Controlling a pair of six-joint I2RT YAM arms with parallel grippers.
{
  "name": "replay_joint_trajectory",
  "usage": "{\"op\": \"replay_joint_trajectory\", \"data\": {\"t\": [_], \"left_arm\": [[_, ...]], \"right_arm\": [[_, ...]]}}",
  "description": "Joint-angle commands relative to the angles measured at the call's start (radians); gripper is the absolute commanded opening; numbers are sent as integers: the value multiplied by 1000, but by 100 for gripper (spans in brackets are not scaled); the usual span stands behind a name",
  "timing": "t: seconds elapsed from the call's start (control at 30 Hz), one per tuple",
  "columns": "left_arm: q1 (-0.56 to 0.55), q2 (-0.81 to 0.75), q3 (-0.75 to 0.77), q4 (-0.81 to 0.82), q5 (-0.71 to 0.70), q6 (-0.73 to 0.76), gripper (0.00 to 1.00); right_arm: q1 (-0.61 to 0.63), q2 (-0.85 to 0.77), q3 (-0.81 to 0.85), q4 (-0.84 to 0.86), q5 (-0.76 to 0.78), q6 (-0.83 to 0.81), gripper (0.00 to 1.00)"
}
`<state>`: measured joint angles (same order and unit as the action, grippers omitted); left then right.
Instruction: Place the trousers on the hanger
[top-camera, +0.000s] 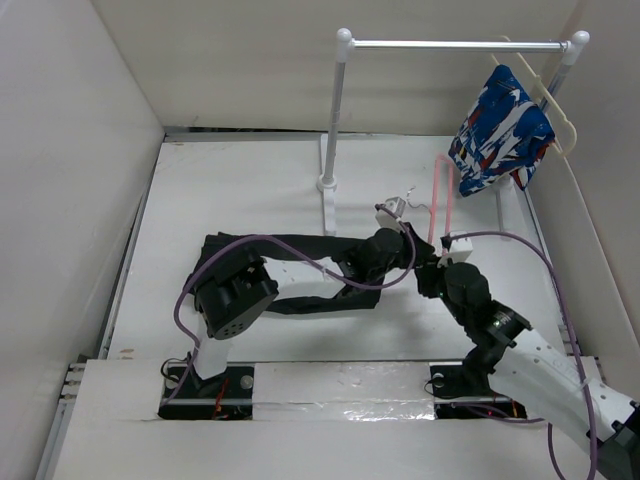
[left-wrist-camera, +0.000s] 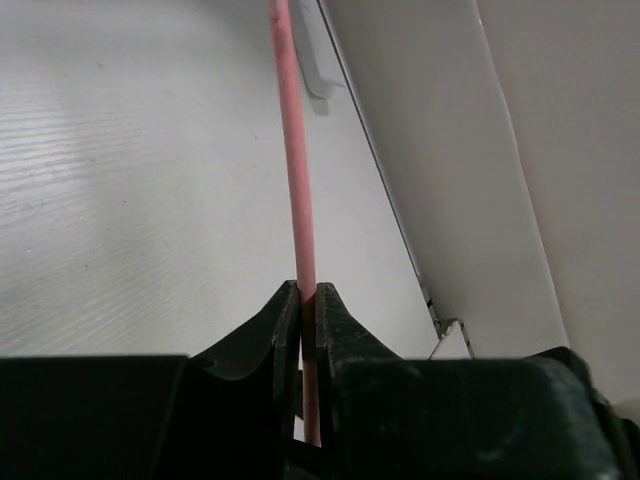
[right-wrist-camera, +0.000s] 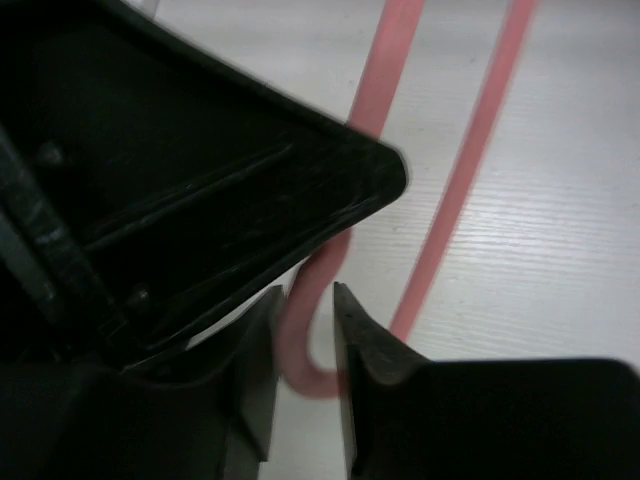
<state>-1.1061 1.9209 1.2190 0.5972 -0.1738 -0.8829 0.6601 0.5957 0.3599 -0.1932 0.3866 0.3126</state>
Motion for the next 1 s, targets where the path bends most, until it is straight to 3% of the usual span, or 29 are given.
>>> {"op": "replay_joint_trajectory", "data": {"t": [0.0,0.03,0.17,0.3,0.43,0.5,0.57,0.6,0.63,0.97], "left_arm": [[31,-36,-55,30,-9,25,0],[31,-48,-87,45,-3,19,0],[42,-85,-167,99,16,4,0],[42,-112,-216,136,26,5,0],[29,-140,-265,182,42,-4,0],[12,-155,-297,190,25,-11,0],[-24,-186,-360,213,8,-25,0],[-34,-197,-384,246,-18,-34,0],[-43,-218,-407,259,-35,-59,0],[-55,-221,-549,283,-173,-148,0]], "right_arm": [[12,-34,34,11,-14,23,39],[12,-45,37,9,-20,28,48],[12,-86,79,-49,-43,33,62],[12,-158,132,-143,-51,23,64],[12,-186,136,-117,-34,20,69],[12,-151,137,-106,-51,32,49],[12,-123,128,-83,-78,39,9],[12,-110,128,-62,-116,40,4],[12,-87,117,-54,-133,42,0],[12,-1,27,118,-258,72,3]]}}
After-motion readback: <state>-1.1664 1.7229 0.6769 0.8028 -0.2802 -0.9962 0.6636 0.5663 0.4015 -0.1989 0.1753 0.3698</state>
